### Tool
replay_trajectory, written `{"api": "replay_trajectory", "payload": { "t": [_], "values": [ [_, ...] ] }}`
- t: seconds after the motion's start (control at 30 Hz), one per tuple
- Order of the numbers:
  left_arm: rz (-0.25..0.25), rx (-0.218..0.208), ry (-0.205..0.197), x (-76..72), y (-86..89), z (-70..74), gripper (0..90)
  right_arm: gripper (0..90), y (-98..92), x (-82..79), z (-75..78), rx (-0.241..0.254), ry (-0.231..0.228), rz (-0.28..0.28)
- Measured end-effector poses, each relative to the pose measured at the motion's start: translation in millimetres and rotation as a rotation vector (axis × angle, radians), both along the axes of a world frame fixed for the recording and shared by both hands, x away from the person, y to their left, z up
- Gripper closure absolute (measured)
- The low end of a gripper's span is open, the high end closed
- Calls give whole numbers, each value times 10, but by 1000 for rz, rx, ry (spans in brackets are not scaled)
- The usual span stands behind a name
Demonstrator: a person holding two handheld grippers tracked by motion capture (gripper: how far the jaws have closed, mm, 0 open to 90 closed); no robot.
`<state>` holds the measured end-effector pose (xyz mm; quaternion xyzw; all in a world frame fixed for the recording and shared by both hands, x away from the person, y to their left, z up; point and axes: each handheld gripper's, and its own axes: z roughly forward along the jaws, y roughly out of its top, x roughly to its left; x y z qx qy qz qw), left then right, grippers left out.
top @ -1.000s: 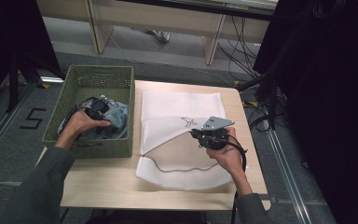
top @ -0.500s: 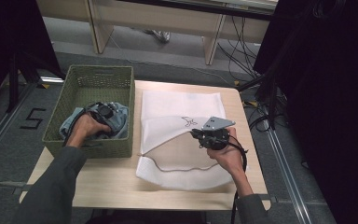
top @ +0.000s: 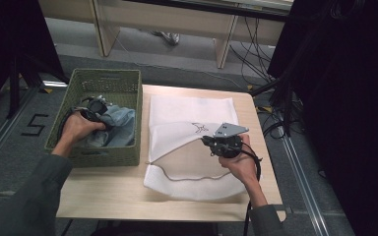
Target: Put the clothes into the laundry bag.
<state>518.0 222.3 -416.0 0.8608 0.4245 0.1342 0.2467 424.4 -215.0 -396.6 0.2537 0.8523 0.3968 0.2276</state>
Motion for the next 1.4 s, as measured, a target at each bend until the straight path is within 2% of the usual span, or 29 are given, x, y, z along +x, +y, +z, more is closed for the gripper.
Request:
{"api": "replay_trajectory", "payload": {
  "t": [0.03, 0.1, 0.2, 0.23, 0.27, 0.3, 0.33, 0.47, 0.5, 0.53, 0.6, 0.63, 0.7, 0.73, 0.8, 0.87, 0.97, 1.03, 1.13, 1.2, 1.23, 1.27, 1.33, 1.4],
  "values": [
    [3, -27, -17, -34, 46, 92, 663, 863, 5, -9, 6, -1, 15, -6],
    [8, -34, -27, -51, 74, 144, 663, 863, 3, -1, 9, -3, 6, -1],
    [22, -80, -44, -99, 134, 281, 664, 864, 10, 2, 27, 3, 2, 2],
    [21, -90, -51, -119, 141, 326, 665, 864, 7, 2, 35, -6, -14, 0],
    [15, -95, -60, -141, 146, 372, 664, 864, 20, -4, 30, 11, -7, -5],
    [19, -106, -69, -168, 141, 410, 665, 864, 18, 8, 38, 5, -15, 12],
    [17, -112, -70, -195, 142, 457, 665, 864, 25, -5, 38, 16, -3, -5],
    [14, -140, -113, -300, 172, 632, 666, 864, 27, 4, 36, 6, -9, 6],
    [17, -161, -123, -328, 181, 668, 666, 864, 27, 4, 37, 10, -5, 5],
    [10, -165, -132, -353, 197, 709, 666, 864, 30, -14, 36, 20, 8, -17],
    [-8, -183, -165, -451, 242, 840, 665, 864, 15, 7, 46, 5, -12, 7],
    [-8, -183, -165, -451, 242, 840, 666, 864, 15, 7, 46, 5, -12, 7],
    [-10, -202, -207, -535, 263, 905, 666, 864, 10, -1, 50, 12, -6, -8],
    [-17, -224, -213, -576, 271, 928, 666, 864, 10, -1, 50, 12, -6, -8],
    [-17, -241, -239, -668, 288, 983, 665, 865, 10, -2, 55, 17, -11, -5],
    [-24, -295, -257, -781, 320, 1073, 666, 864, 3, -3, 71, 15, -18, -1],
    [-25, -297, -280, -862, 319, 1143, 667, 865, -1, -3, 81, 25, -17, -3],
    [-36, -291, -307, -933, 319, 1235, 667, 864, -3, -4, 83, 27, -17, -3],
    [-48, -347, -322, -1032, 326, 1398, 667, 865, -13, 5, 104, 23, -18, -4],
    [-72, -352, -329, -1127, 315, 1541, 667, 866, -11, 7, 119, 22, -33, -8],
    [-88, -383, -343, -1177, 301, 1594, 667, 866, -11, 1, 129, 26, -20, -11],
    [-95, -398, -350, -1240, 287, 1653, 667, 866, -14, 18, 136, 33, -32, -6],
    [-128, -446, -353, -1349, 247, 1740, 668, 867, -18, 22, 162, 42, -29, -6],
    [-162, -466, -342, -1441, 188, 1803, 668, 866, -22, 24, 190, 44, -32, -2]
  ]
}}
